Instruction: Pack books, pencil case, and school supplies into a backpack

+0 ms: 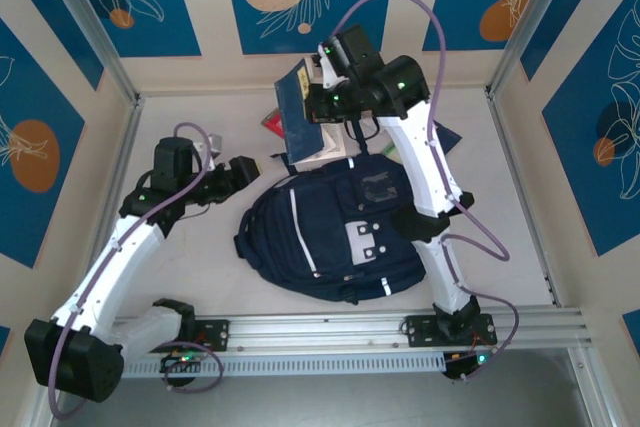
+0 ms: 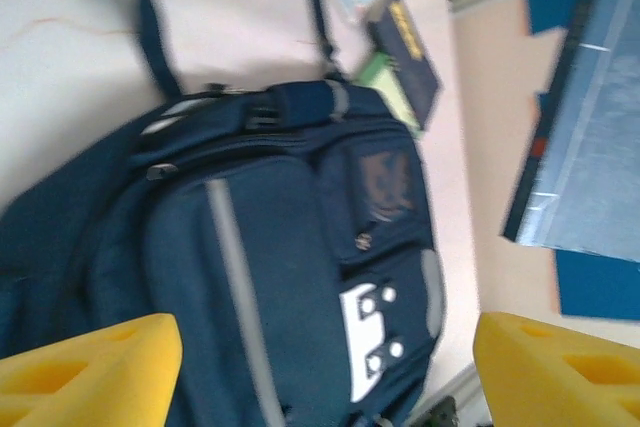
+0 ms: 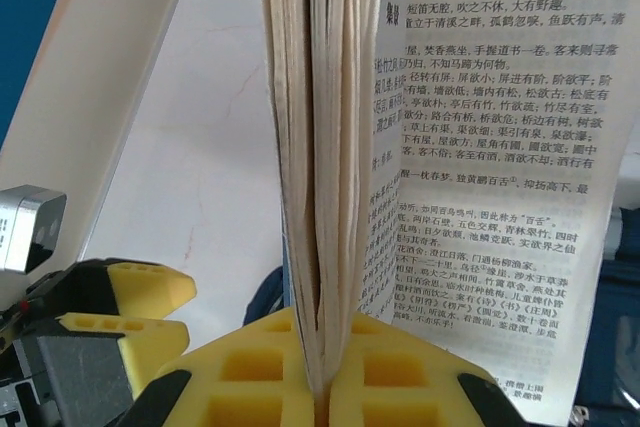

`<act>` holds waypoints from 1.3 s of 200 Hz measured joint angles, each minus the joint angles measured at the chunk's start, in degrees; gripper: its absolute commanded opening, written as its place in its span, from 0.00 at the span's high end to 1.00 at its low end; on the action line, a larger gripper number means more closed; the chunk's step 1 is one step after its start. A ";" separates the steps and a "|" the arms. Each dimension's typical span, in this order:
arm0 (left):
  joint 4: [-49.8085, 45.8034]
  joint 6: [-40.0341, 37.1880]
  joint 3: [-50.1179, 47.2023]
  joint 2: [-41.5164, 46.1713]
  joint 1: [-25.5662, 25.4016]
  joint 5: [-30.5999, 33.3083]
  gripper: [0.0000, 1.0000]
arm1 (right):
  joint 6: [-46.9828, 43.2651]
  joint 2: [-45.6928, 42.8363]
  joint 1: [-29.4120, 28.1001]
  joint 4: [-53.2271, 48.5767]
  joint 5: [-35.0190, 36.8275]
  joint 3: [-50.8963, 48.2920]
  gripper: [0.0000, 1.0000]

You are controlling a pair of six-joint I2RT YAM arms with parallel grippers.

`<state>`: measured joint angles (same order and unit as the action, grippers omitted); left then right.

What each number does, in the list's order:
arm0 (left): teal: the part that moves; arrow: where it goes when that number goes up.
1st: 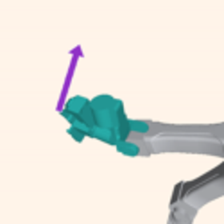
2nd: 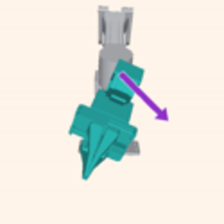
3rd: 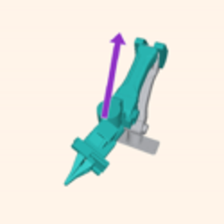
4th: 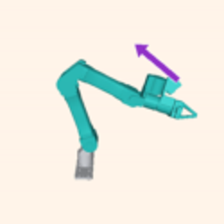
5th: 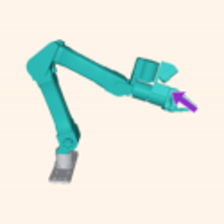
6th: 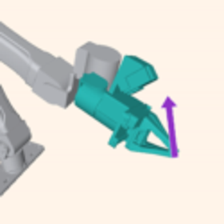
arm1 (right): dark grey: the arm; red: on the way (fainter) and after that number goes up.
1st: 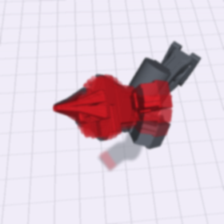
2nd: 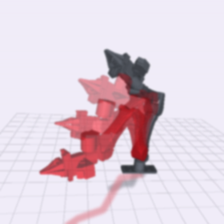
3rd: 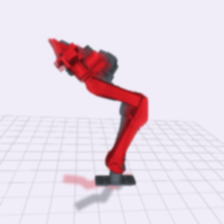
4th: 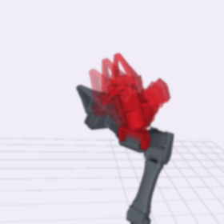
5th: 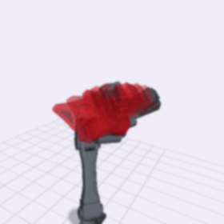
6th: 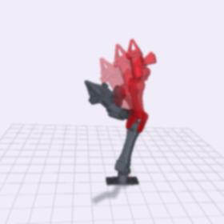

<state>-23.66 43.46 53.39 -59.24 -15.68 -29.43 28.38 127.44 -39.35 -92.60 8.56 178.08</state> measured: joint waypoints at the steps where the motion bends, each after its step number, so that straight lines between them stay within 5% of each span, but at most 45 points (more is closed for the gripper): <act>1: 0.17 0.04 0.00 0.04 -0.11 -0.07 0.22 | 0.00 -0.09 0.00 -0.07 0.00 0.00 1.00; 38: 3.93 2.58 2.19 0.11 -4.39 -2.10 0.22 | -0.02 -5.81 -0.15 0.00 -0.31 -3.19 1.00; 90: 2.89 2.78 9.51 -1.64 -7.30 -2.36 0.21 | -0.70 -21.14 1.27 -0.09 3.37 -28.30 1.00; 112: 3.87 3.91 9.03 -3.34 -9.42 -3.21 0.20 | -0.39 -30.10 3.10 2.51 2.14 -48.37 1.00; 146: 4.52 4.70 6.56 -4.72 -12.31 -3.85 0.18 | 4.79 -48.85 9.84 18.01 -9.51 -85.40 0.99; 165: 5.51 5.92 5.05 -4.79 -12.90 -4.66 0.17 | 8.85 -57.24 13.53 27.54 -17.20 -97.66 0.99; 223: 9.90 9.25 3.34 -8.98 -18.12 -7.69 0.18 | 16.83 -67.78 13.84 55.69 -35.12 -112.19 0.99; 260: 14.34 11.19 3.34 -11.34 -19.58 -10.08 0.29 | 22.49 -71.63 14.08 67.43 -40.79 -120.17 0.99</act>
<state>-9.32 54.65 56.73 -70.59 -35.27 -39.51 50.87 55.81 -25.28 -25.17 -32.23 57.91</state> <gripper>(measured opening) 0.745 0.083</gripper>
